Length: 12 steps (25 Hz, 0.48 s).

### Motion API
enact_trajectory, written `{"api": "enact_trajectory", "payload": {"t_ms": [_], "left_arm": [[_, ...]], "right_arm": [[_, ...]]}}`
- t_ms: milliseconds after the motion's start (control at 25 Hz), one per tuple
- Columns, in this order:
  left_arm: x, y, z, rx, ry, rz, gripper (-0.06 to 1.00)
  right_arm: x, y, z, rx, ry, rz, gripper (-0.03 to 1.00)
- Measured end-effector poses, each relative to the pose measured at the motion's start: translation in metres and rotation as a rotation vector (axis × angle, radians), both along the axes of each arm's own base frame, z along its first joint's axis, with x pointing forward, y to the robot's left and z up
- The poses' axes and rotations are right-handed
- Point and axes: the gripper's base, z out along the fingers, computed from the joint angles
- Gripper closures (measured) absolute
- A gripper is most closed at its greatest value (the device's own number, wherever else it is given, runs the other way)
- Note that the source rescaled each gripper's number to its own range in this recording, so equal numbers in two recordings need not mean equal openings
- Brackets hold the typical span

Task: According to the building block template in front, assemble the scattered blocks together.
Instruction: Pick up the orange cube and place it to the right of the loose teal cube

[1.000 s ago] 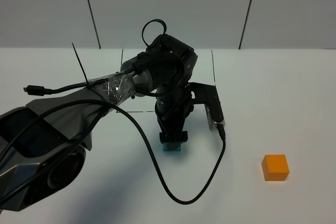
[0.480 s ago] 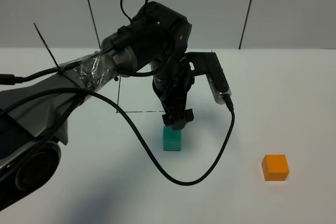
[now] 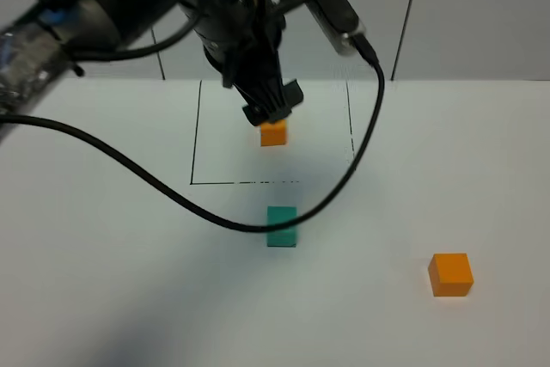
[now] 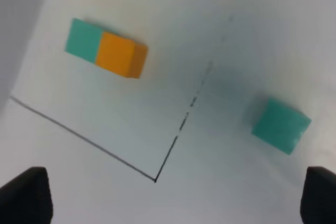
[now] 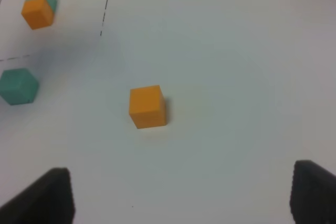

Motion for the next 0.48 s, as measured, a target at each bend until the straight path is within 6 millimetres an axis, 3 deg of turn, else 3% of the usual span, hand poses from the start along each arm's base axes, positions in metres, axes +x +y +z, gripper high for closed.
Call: {"api": "enact_trajectory", "payload": {"t_ms": [240, 360, 480], "left_arm": [[-0.019, 0.070, 0.080, -0.187, -0.122, 0.234, -0.03], [-0.039, 0.109, 0.104, -0.235, -0.157, 0.330, 0.00], [-0.067, 0.147, 0.114, -0.233, -0.172, 0.404, 0.02]], "right_arm": [[0.000, 0.000, 0.000, 0.000, 0.000, 0.000, 0.31], [0.000, 0.000, 0.000, 0.001, 0.000, 0.000, 0.31], [0.000, 0.000, 0.000, 0.001, 0.000, 0.000, 0.31]]}}
